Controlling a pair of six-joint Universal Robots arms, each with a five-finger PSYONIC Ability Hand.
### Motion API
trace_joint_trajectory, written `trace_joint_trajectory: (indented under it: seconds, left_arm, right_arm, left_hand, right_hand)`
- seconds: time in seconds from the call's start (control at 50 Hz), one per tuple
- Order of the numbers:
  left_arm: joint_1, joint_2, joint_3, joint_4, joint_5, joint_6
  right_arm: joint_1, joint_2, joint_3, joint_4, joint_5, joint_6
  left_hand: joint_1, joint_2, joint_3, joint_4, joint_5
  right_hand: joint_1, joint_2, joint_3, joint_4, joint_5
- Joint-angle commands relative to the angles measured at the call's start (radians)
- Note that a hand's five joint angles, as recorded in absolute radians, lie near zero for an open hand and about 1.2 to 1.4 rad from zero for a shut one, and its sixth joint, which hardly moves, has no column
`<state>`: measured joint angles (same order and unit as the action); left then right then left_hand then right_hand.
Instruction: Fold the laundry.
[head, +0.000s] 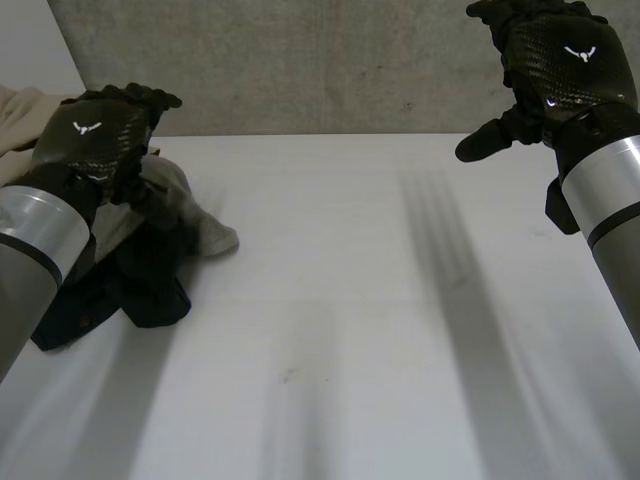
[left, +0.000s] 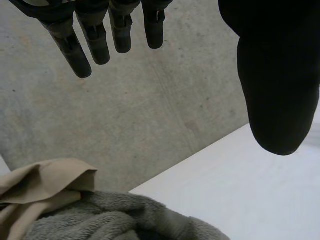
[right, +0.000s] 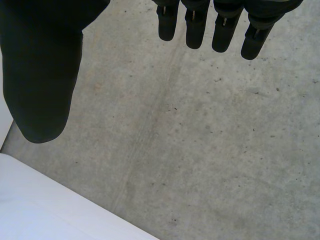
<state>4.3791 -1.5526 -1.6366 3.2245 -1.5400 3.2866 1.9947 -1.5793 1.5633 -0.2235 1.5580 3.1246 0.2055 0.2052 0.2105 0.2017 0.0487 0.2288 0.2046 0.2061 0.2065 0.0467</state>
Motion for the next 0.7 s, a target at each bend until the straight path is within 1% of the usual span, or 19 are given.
trace_joint_trajectory:
  seconds: [0.02, 0.08, 0.1, 0.14, 0.16, 0.22, 0.24, 0.3, 0.32, 0.38, 0.44, 0.46, 0.5, 0.52, 0.54, 0.56, 0.58, 0.66, 0.7]
  left_arm:
    - [0.130, -0.030, 0.098, 0.006, -0.025, 0.054]
    - [0.201, -0.084, 0.162, 0.008, -0.020, 0.099]
    - [0.242, -0.128, 0.210, 0.008, -0.026, 0.128]
    - [0.275, -0.182, 0.259, 0.009, -0.028, 0.151]
    - [0.304, -0.240, 0.315, 0.009, -0.028, 0.172]
    - [0.342, -0.335, 0.401, 0.018, -0.028, 0.208]
    - [0.364, -0.400, 0.461, 0.024, -0.029, 0.237]
    - [0.391, -0.498, 0.544, 0.035, -0.031, 0.283]
    - [0.407, -0.562, 0.591, 0.041, -0.031, 0.316]
    - [0.425, -0.680, 0.671, 0.064, -0.023, 0.373]
    - [0.436, -0.760, 0.719, 0.086, -0.020, 0.407]
    - [0.439, -0.799, 0.747, 0.095, -0.015, 0.419]
    - [0.444, -0.823, 0.768, 0.100, -0.003, 0.426]
    - [0.444, -0.833, 0.776, 0.101, 0.004, 0.429]
    - [0.439, -0.834, 0.788, 0.103, 0.017, 0.423]
    - [0.438, -0.828, 0.791, 0.106, 0.021, 0.423]
    - [0.435, -0.818, 0.793, 0.110, 0.021, 0.419]
    - [0.407, -0.703, 0.775, 0.176, -0.028, 0.357]
    - [0.379, -0.623, 0.756, 0.242, -0.043, 0.295]
  right_arm:
    - [0.003, 0.001, -0.002, 0.007, -0.006, -0.020]
    - [0.006, 0.002, -0.003, 0.009, -0.010, -0.038]
    - [0.007, 0.004, -0.003, 0.009, -0.012, -0.043]
    - [0.012, 0.010, -0.003, 0.009, -0.019, -0.057]
    - [0.015, 0.013, -0.003, 0.009, -0.022, -0.060]
    - [0.021, 0.024, -0.002, 0.010, -0.033, -0.073]
    - [0.022, 0.027, 0.000, 0.010, -0.036, -0.075]
    - [0.027, 0.041, -0.002, 0.012, -0.045, -0.081]
    - [0.029, 0.045, -0.003, 0.013, -0.047, -0.081]
    - [0.030, 0.059, -0.005, 0.019, -0.052, -0.083]
    - [0.032, 0.071, -0.008, 0.024, -0.052, -0.084]
    - [0.032, 0.073, -0.008, 0.024, -0.052, -0.084]
    - [0.029, 0.079, -0.008, 0.026, -0.047, -0.089]
    - [0.027, 0.081, -0.009, 0.024, -0.047, -0.090]
    - [0.027, 0.081, -0.009, 0.024, -0.047, -0.092]
    - [0.024, 0.082, -0.011, 0.023, -0.045, -0.093]
    - [0.023, 0.082, -0.012, 0.023, -0.045, -0.095]
    - [0.015, 0.082, -0.014, 0.021, -0.045, -0.103]
    - [0.012, 0.081, -0.015, 0.019, -0.045, -0.104]
  left_hand:
    - [-0.031, -0.031, -0.036, -0.027, -0.049]
    - [-0.031, -0.031, -0.036, -0.027, -0.049]
    - [-0.031, -0.031, -0.036, -0.027, -0.049]
    - [-0.031, -0.031, -0.036, -0.027, -0.049]
    - [-0.031, -0.031, -0.036, -0.027, -0.049]
    - [-0.031, -0.031, -0.036, -0.027, -0.049]
    - [-0.031, -0.031, -0.036, -0.027, -0.049]
    - [-0.031, -0.031, -0.036, -0.027, -0.049]
    - [-0.031, -0.031, -0.036, -0.027, -0.049]
    - [-0.031, -0.031, -0.036, -0.027, -0.049]
    - [-0.031, -0.031, -0.036, -0.027, -0.049]
    - [-0.002, -0.001, -0.007, 0.002, -0.019]
    - [0.166, 0.166, 0.160, 0.169, 0.148]
    - [0.306, 0.306, 0.301, 0.310, 0.288]
    - [0.726, 0.726, 0.721, 0.730, 0.708]
    - [1.003, 1.004, 0.998, 1.007, 0.986]
    - [1.189, 1.189, 1.184, 1.193, 1.171]
    - [1.191, 1.191, 1.186, 1.195, 1.173]
    - [1.191, 1.191, 1.186, 1.195, 1.173]
  right_hand:
    - [-0.054, -0.030, -0.032, -0.032, -0.047]
    - [-0.054, -0.030, -0.032, -0.032, -0.047]
    - [-0.054, -0.030, -0.032, -0.032, -0.047]
    - [-0.054, -0.030, -0.032, -0.032, -0.047]
    - [-0.054, -0.030, -0.032, -0.032, -0.047]
    - [-0.054, -0.030, -0.032, -0.032, -0.047]
    - [-0.054, -0.030, -0.032, -0.032, -0.047]
    - [-0.054, -0.030, -0.032, -0.032, -0.047]
    - [-0.054, -0.030, -0.032, -0.032, -0.047]
    - [-0.054, -0.030, -0.032, -0.032, -0.047]
    - [-0.054, -0.030, -0.032, -0.032, -0.047]
    - [-0.054, -0.030, -0.032, -0.032, -0.047]
    - [-0.054, -0.030, -0.032, -0.032, -0.047]
    - [-0.054, -0.030, -0.032, -0.032, -0.047]
    - [-0.054, -0.030, -0.032, -0.032, -0.047]
    - [-0.054, -0.030, -0.032, -0.032, -0.047]
    - [-0.054, -0.030, -0.032, -0.032, -0.047]
    - [-0.054, -0.030, -0.032, -0.032, -0.047]
    - [-0.054, -0.030, -0.032, -0.032, -0.047]
